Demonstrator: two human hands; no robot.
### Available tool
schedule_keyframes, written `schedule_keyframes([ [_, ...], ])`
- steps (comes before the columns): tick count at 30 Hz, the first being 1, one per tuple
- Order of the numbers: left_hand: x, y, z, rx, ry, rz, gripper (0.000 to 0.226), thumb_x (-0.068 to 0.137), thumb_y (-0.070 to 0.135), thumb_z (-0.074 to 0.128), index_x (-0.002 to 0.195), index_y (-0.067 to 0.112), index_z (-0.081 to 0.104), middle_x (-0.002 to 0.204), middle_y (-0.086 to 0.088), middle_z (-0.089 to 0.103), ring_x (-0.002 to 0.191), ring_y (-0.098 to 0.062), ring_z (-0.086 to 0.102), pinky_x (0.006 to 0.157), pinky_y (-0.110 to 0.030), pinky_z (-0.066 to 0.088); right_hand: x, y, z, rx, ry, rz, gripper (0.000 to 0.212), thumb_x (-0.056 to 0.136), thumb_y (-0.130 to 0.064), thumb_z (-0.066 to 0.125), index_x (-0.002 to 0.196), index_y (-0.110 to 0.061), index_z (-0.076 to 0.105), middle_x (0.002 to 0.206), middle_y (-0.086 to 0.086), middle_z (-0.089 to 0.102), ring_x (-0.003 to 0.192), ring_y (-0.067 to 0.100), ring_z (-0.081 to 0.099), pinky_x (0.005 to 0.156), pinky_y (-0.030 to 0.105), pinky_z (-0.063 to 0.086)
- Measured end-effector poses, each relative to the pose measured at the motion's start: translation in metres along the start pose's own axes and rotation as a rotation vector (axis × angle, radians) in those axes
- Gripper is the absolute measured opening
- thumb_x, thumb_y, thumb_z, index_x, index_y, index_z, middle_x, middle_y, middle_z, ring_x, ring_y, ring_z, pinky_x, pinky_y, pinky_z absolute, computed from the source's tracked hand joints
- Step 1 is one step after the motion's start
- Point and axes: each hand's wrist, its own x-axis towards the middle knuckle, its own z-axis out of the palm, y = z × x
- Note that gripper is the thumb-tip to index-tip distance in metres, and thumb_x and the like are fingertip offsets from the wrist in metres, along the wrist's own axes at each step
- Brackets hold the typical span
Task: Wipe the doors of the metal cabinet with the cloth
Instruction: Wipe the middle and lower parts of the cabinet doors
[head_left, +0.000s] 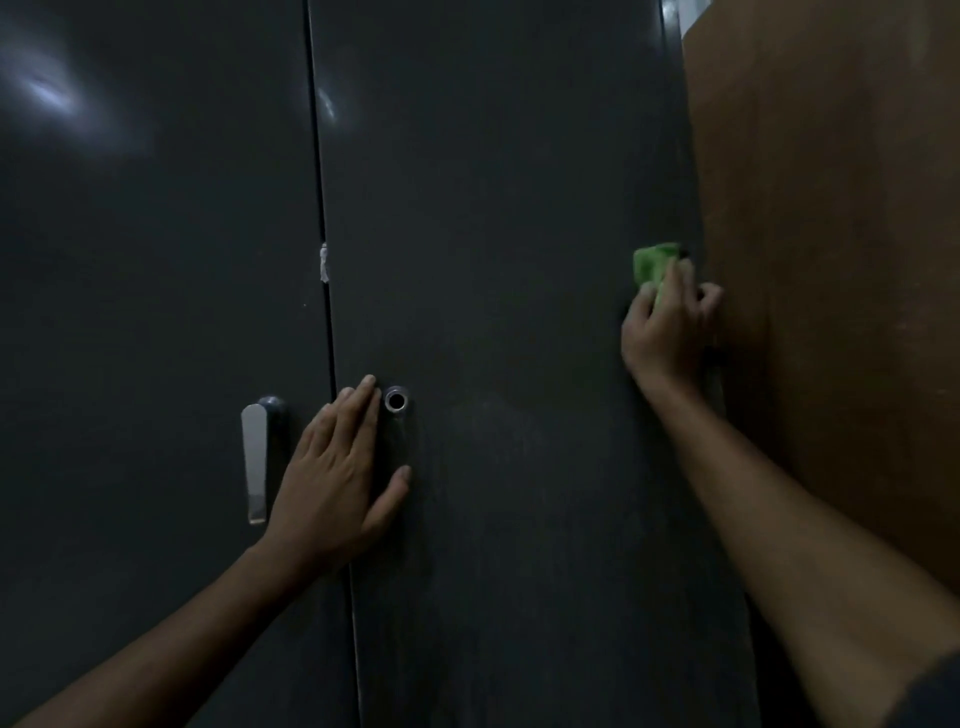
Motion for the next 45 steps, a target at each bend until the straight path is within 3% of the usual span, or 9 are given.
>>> schedule_keyframes([
  [3,0.0,0.002,0.002,-0.019,0.016,-0.007,0.085,0.093,0.057,0.037,0.157,0.001,0.025,0.166,-0.013,0.018,0.152,-0.029,0.02,0.124,-0.043,0.02,0.037,-0.062,0.011,0.085,-0.024,0.157,0.05,0.098,-0.029,0.037,0.142,-0.005,0.044,0.147,0.019,0.043,0.133,0.035,0.038,0.111,0.037,0.025],
  [8,0.001,-0.003,-0.001,-0.004,0.029,0.019,0.083,0.093,0.056,0.039,0.154,0.001,0.032,0.163,-0.015,0.026,0.147,-0.031,0.029,0.121,-0.042,0.027,-0.012,-0.134,0.027,0.171,-0.268,-0.73,0.051,0.095,-0.015,0.045,0.143,0.005,0.043,0.15,0.029,0.039,0.144,0.043,0.03,0.122,0.048,0.019],
  [10,0.006,-0.005,-0.003,-0.017,0.042,0.021,0.08,0.093,0.057,0.041,0.151,0.003,0.037,0.159,-0.014,0.035,0.141,-0.031,0.037,0.116,-0.045,0.034,0.002,-0.107,0.023,0.11,-0.265,-0.855,0.051,0.094,-0.011,0.046,0.142,0.006,0.044,0.149,0.029,0.04,0.142,0.044,0.033,0.121,0.049,0.022],
  [16,0.025,-0.009,-0.018,-0.069,0.092,0.005,0.07,0.092,0.056,0.044,0.141,0.006,0.048,0.139,-0.011,0.05,0.124,-0.026,0.047,0.104,-0.039,0.042,0.082,-0.11,0.02,0.161,-0.075,0.174,0.055,0.098,-0.017,0.039,0.151,-0.003,0.03,0.159,0.022,0.025,0.15,0.034,0.016,0.124,0.04,0.009],
  [23,0.02,-0.008,-0.014,-0.071,0.109,0.021,0.069,0.091,0.054,0.045,0.139,0.004,0.051,0.139,-0.013,0.052,0.126,-0.028,0.048,0.106,-0.042,0.042,-0.039,-0.126,0.016,0.22,-0.325,-0.849,0.05,0.092,-0.007,0.052,0.139,0.007,0.047,0.147,0.03,0.042,0.141,0.044,0.035,0.121,0.049,0.025],
  [30,0.003,-0.007,-0.011,-0.153,0.048,0.019,0.081,0.091,0.056,0.041,0.157,0.012,0.025,0.158,-0.011,0.038,0.144,-0.027,0.035,0.118,-0.039,0.027,-0.052,-0.006,-0.003,0.194,0.007,0.356,0.05,0.101,-0.011,0.043,0.147,0.005,0.036,0.154,0.026,0.033,0.147,0.038,0.025,0.123,0.039,0.015],
  [36,-0.001,-0.009,-0.011,-0.196,-0.007,0.022,0.087,0.09,0.059,0.039,0.16,0.012,0.017,0.165,-0.009,0.026,0.153,-0.024,0.022,0.124,-0.045,0.023,-0.154,0.004,-0.001,0.14,-0.254,-0.797,0.045,0.095,-0.005,0.054,0.137,0.009,0.049,0.148,0.03,0.041,0.14,0.047,0.035,0.116,0.055,0.032],
  [42,-0.004,-0.011,-0.011,-0.234,-0.009,0.025,0.087,0.089,0.057,0.041,0.16,0.015,0.016,0.166,-0.004,0.023,0.154,-0.02,0.019,0.125,-0.044,0.021,-0.098,0.043,-0.01,0.237,0.008,0.319,0.047,0.101,-0.006,0.043,0.145,0.009,0.037,0.153,0.03,0.033,0.146,0.042,0.026,0.121,0.041,0.018],
  [45,-0.004,-0.006,-0.012,-0.245,-0.016,0.016,0.088,0.088,0.058,0.04,0.16,0.014,0.016,0.166,-0.006,0.022,0.154,-0.021,0.016,0.125,-0.042,0.019,-0.152,0.023,-0.009,0.197,-0.032,0.282,0.051,0.101,-0.008,0.044,0.147,0.009,0.033,0.155,0.03,0.028,0.148,0.042,0.02,0.123,0.047,0.017],
])
